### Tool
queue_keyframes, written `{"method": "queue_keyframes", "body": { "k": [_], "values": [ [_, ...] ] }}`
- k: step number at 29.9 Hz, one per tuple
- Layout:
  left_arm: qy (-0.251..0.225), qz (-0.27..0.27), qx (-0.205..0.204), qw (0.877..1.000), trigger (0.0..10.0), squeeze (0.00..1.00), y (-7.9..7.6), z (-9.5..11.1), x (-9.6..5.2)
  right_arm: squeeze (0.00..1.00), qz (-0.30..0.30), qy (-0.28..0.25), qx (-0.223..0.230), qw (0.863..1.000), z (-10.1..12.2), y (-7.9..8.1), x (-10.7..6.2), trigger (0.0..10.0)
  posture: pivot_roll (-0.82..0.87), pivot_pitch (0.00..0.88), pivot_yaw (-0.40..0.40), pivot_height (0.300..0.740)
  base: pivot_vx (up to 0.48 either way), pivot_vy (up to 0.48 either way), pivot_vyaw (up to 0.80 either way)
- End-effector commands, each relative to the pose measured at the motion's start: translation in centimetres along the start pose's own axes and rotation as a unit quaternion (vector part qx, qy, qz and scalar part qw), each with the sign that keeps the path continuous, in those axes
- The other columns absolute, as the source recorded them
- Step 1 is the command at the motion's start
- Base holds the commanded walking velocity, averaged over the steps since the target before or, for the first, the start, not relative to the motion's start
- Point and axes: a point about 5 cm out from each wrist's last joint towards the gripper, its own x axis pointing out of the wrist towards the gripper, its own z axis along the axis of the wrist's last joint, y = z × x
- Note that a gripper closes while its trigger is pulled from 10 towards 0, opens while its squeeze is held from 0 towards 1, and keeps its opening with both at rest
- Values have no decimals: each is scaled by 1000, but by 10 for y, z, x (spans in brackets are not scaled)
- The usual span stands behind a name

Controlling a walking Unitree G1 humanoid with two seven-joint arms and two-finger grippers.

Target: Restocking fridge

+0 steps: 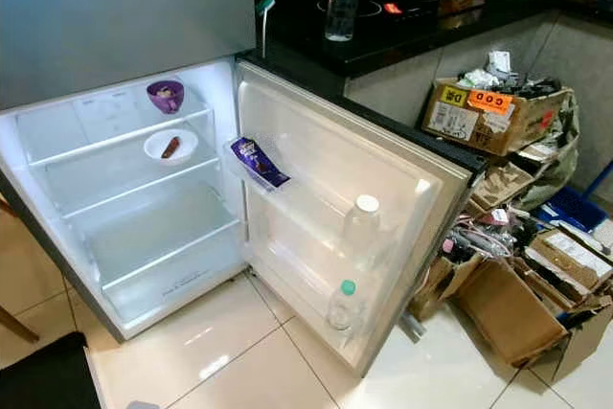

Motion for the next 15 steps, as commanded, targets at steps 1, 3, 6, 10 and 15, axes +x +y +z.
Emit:
{"method": "queue_keyframes", "body": {
  "k": [1, 3, 6, 10, 15],
  "values": [
    [18, -11, 2, 1000, 10000, 0, -3, -8, -1, 0, 1, 3, 5, 1000, -3, 1, 0, 10000, -69, 39, -34, 740, 0, -472, 0],
    [18, -8, -4, 1000, 10000, 0, -2, -8, -1, 0, 1, 3, 5, 1000, -3, 2, 0, 10000, -69, 39, -34, 740, 0, -472, 0],
    [16, -6, -10, 1000, 10000, 0, -2, -8, -1, 0, 1, 3, 5, 1000, -3, 1, 0, 10000, -69, 39, -34, 740, 0, -315, 0],
    [15, -5, -14, 1000, 10000, 0, -2, -9, -1, 0, -1, -3, 5, 1000, 1, 1, 0, 10000, -68, 40, -33, 740, 0, 0, 0],
    [14, -7, -18, 1000, 10000, 0, -2, -9, -1, 0, -6, -15, 5, 1000, 9, -1, 0, 10000, -66, 40, -36, 740, 0, 0, 0]
  ]
}}
